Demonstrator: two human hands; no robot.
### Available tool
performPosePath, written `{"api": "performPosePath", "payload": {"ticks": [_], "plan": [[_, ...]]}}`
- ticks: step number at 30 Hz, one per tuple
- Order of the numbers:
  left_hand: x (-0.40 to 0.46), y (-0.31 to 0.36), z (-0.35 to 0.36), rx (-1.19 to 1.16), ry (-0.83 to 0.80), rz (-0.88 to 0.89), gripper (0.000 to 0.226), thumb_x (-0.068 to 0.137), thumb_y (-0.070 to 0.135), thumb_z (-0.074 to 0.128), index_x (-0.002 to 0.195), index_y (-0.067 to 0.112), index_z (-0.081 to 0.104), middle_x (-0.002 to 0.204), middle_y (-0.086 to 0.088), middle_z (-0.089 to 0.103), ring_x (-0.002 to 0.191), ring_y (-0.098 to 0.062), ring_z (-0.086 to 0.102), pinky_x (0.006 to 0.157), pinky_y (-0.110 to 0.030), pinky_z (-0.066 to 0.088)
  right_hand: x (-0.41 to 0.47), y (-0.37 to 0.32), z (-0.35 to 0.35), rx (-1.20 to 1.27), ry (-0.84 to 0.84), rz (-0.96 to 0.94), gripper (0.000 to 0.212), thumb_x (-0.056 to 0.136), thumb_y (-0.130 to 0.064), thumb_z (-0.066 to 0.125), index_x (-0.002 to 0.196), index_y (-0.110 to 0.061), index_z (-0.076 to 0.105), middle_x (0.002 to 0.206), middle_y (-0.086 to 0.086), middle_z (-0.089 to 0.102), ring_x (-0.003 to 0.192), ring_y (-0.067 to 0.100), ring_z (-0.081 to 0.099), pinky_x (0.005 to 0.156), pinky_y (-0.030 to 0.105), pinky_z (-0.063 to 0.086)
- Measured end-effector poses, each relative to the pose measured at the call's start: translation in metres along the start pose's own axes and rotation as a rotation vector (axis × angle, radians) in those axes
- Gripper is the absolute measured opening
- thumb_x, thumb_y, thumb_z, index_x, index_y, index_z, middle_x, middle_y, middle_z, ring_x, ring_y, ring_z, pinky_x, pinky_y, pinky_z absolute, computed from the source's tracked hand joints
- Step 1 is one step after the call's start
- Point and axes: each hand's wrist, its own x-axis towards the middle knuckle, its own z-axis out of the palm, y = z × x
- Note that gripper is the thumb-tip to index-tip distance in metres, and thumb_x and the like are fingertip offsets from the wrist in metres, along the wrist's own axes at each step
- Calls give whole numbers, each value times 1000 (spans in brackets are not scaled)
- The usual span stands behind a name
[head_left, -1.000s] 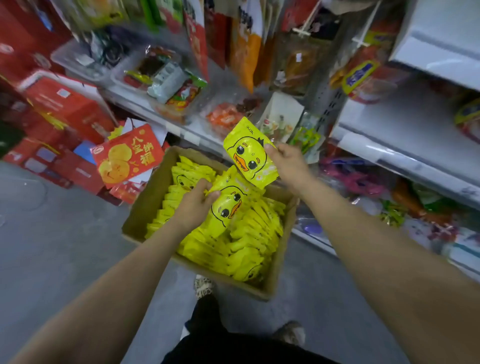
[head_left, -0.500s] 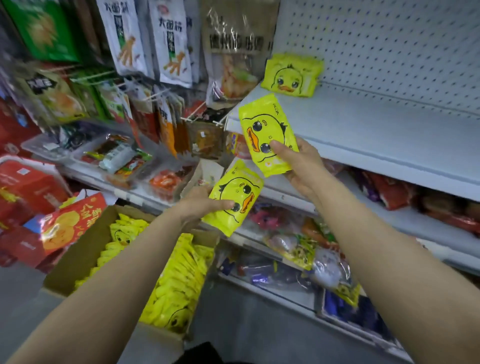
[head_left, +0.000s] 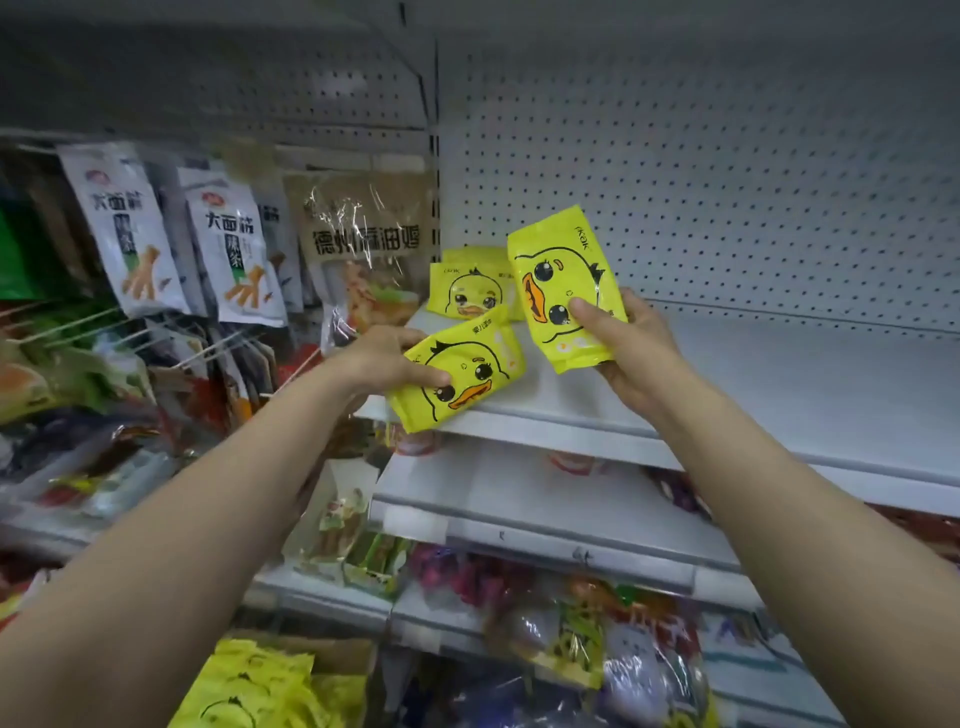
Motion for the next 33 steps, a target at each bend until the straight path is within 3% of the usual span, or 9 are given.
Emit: {"api": "performPosePath", "payload": {"ticks": [2, 5, 6, 8, 13, 17, 20, 26, 33], "plan": [[31, 9, -10, 79, -30, -9, 45, 63, 22, 89, 104, 21, 71, 107, -3, 73, 92, -18, 70, 94, -38, 53, 20, -4, -5, -15, 26, -5, 43, 84, -15, 74, 125, -9, 59, 116, 14, 70, 95, 29, 69, 85, 44, 56], [77, 14, -25, 300, -97, -28, 104, 34, 61, 92, 126, 20, 62, 139, -3, 55, 123, -22, 55, 110, -42, 40, 49, -9, -7, -41, 61, -25, 40, 85, -15, 75, 122, -10, 61, 113, 12, 72, 93, 27, 70, 83, 42, 57], [91, 14, -29, 338, -128, -35, 112, 37, 60, 92, 134, 18, 56, 146, -3, 48, 130, -23, 49, 113, -43, 35, 58, -10, -7, -43, 73, -32, 39, 85, -15, 75, 121, -10, 61, 111, 11, 73, 93, 27, 71, 83, 42, 58], [112, 17, -32, 424, -175, -26, 103, 55, 49, 90, 142, 17, 45, 149, -1, 41, 136, -24, 41, 116, -43, 30, 76, -11, -5, -48, 95, -43, 38, 84, -15, 75, 119, -10, 62, 109, 10, 73, 93, 27, 71, 83, 43, 58], [162, 19, -35, 592, -209, 87, 91, 68, 44, 84, 145, 19, 42, 148, 7, 42, 136, -17, 40, 115, -34, 31, 112, -6, 2, -74, 94, -64, 41, 83, -16, 76, 121, -8, 61, 111, 11, 73, 98, 30, 71, 87, 45, 57], [191, 20, -31, 589, -188, 211, 57, 72, 26, 85, 123, 20, 61, 125, 6, 61, 122, -19, 55, 98, -24, 43, 127, -3, 6, -88, 115, -71, 38, 84, -14, 75, 119, -8, 62, 109, 10, 73, 94, 26, 71, 84, 42, 57], [204, 22, -31, 598, -130, 260, 65, 71, 19, 85, 130, 15, 57, 129, 2, 54, 121, -17, 49, 95, -21, 37, 134, -3, 7, -105, 104, -85, 37, 84, -14, 75, 119, -8, 62, 108, 11, 74, 92, 26, 72, 76, 37, 59], [225, 15, -35, 702, 36, 366, 65, 60, 34, 89, 116, 20, 58, 111, 1, 57, 107, -19, 55, 91, -35, 47, 146, -6, 7, -139, 108, -86, 39, 82, -14, 77, 118, -9, 63, 107, 11, 74, 93, 29, 72, 80, 41, 59], [231, 5, -38, 688, 105, 462, 63, 55, 41, 90, 106, 23, 57, 107, 0, 49, 112, -22, 41, 98, -42, 39, 150, -3, 11, -174, 102, -62, 37, 82, -11, 77, 116, -9, 64, 105, 11, 74, 87, 26, 73, 64, 32, 57]]}}
